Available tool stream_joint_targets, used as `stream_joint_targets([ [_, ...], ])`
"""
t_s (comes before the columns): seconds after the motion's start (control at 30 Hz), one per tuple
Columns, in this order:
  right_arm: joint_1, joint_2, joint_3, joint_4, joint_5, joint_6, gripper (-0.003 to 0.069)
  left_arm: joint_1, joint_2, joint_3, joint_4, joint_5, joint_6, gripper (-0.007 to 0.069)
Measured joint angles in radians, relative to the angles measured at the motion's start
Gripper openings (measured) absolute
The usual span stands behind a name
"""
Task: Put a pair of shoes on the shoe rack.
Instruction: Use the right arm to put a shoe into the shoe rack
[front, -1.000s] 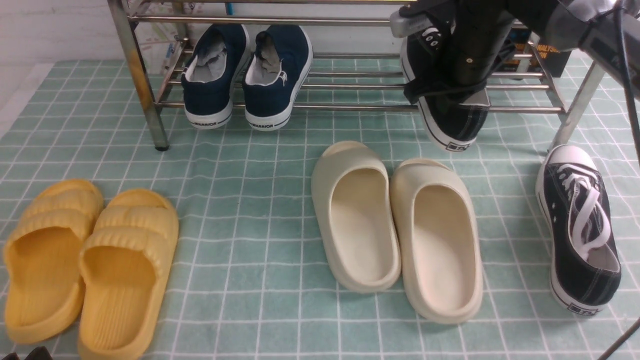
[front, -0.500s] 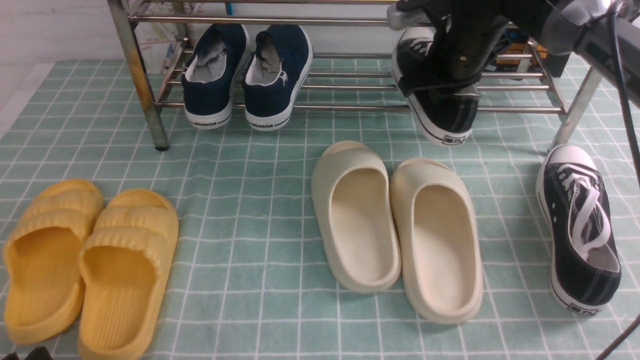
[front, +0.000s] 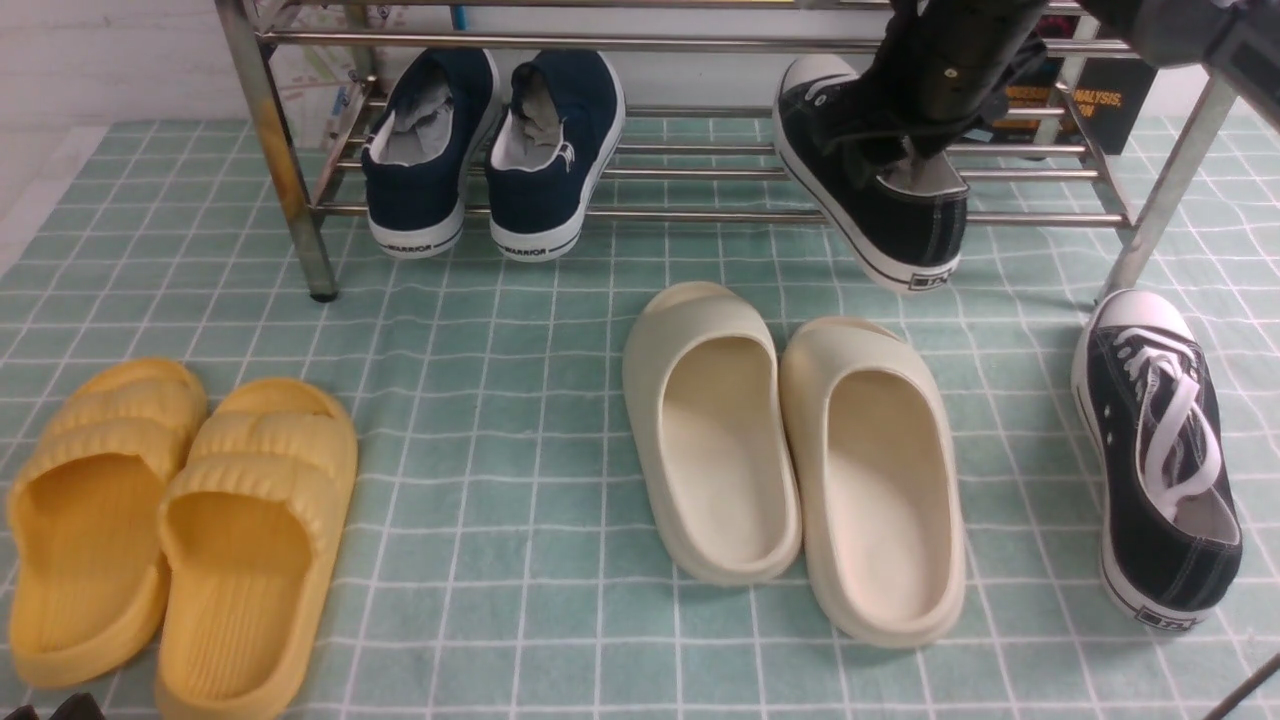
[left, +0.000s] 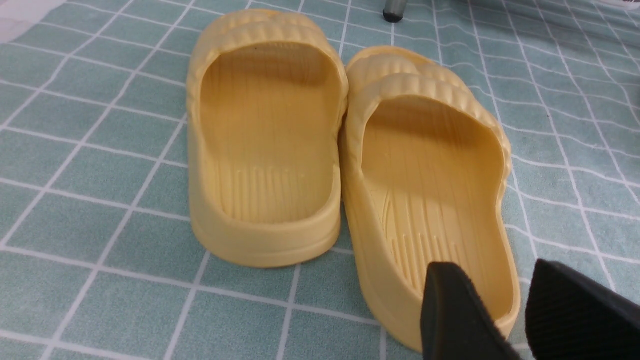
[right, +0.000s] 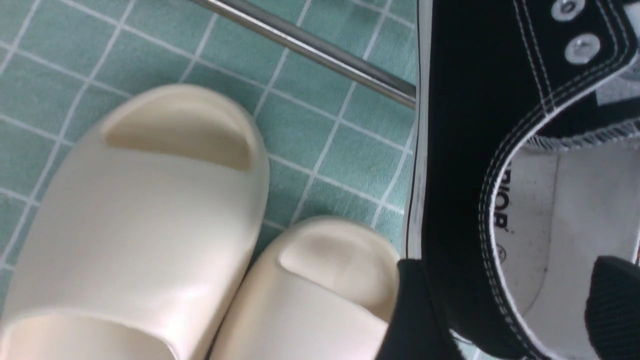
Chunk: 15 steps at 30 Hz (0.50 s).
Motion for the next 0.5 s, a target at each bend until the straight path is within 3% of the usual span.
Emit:
stream_joint_targets([
  [0.13, 0.0, -0.011, 0.0, 0.005, 0.012, -0.019, 0.0442, 0.0, 0.0, 0.0, 0.0, 0.0, 0.0, 0.0239],
  [0.33, 0.0, -0.103, 0.067, 0.061, 0.014, -0.052, 0.0334, 0.0, 0.0, 0.0, 0.0, 0.0, 0.0, 0.0239],
  [0.4, 0.0, -0.146, 0.111, 0.065, 0.014, -0.055, 0.0279, 0.0, 0.0, 0.0, 0.0, 0.0, 0.0, 0.0239],
  [0.43, 0.0, -0.187, 0.164, 0.066, 0.014, -0.055, 0.0202, 0.0, 0.0, 0.0, 0.0, 0.0, 0.0, 0.0239],
  [0.47, 0.0, -0.193, 0.173, 0.066, 0.014, -0.055, 0.0193, 0.0, 0.0, 0.0, 0.0, 0.0, 0.0, 0.0239],
  [0.5, 0.0, -0.229, 0.235, 0.065, 0.014, -0.055, 0.0128, 0.0, 0.0, 0.0, 0.0, 0.0, 0.0, 0.0239],
])
